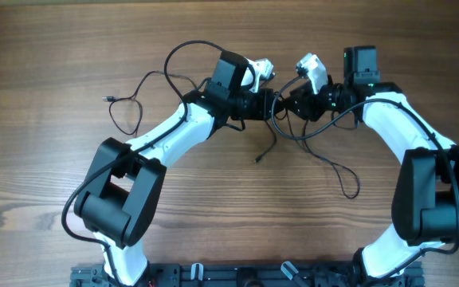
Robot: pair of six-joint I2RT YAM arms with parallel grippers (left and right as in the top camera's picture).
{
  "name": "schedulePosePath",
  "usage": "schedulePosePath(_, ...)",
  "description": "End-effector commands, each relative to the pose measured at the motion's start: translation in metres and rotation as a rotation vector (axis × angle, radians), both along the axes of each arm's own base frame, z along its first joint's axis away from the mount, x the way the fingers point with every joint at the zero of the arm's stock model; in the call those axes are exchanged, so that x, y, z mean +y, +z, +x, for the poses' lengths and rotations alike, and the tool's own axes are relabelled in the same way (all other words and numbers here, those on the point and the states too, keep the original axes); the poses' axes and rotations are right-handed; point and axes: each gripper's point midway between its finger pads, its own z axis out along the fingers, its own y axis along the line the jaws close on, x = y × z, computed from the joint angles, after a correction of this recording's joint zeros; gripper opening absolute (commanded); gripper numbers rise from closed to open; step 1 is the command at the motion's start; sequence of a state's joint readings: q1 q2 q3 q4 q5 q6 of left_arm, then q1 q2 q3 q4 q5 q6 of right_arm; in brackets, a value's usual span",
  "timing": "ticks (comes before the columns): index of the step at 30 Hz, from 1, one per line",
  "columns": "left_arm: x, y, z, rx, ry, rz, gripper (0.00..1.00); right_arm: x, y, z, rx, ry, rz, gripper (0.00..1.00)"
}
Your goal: Untangle cables
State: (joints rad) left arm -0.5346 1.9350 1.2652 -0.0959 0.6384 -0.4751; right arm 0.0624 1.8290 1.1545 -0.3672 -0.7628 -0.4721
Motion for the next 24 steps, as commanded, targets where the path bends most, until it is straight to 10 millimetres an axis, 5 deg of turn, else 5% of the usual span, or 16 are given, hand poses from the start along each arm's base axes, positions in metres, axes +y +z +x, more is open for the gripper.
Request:
schedulePosePath(1,0.0,-0.003,-0.002,-0.004,-0.024,-0.006,0.04,0.019,0.009,-0.006,0.002,0.066,0.08,0.47)
schedulePosePath(8,0.0,-0.003,-0.002,-0.004,-0.024,-0.006,0.04,0.019,0.004,-0.003,-0.009,0.055,0.042,0.04)
schedulePosePath(12,0.007,-0.008,0.004,-0.007,0.01,0.026,0.04,0.009,0.011,-0.001,0.058,-0.026,0.079,0.04)
schedulePosePath(17,0.041,-0.037,0.018,0.033,0.18,0.206,0.04,-0.015,0.066,-0.009,0.05,-0.031,0.285,0.04)
schedulePosePath(24,0.051,-0.044,0.019,0.038,0.218,0.259,0.04,-0.078,0.092,-0.002,0.069,-0.175,0.434,0.04)
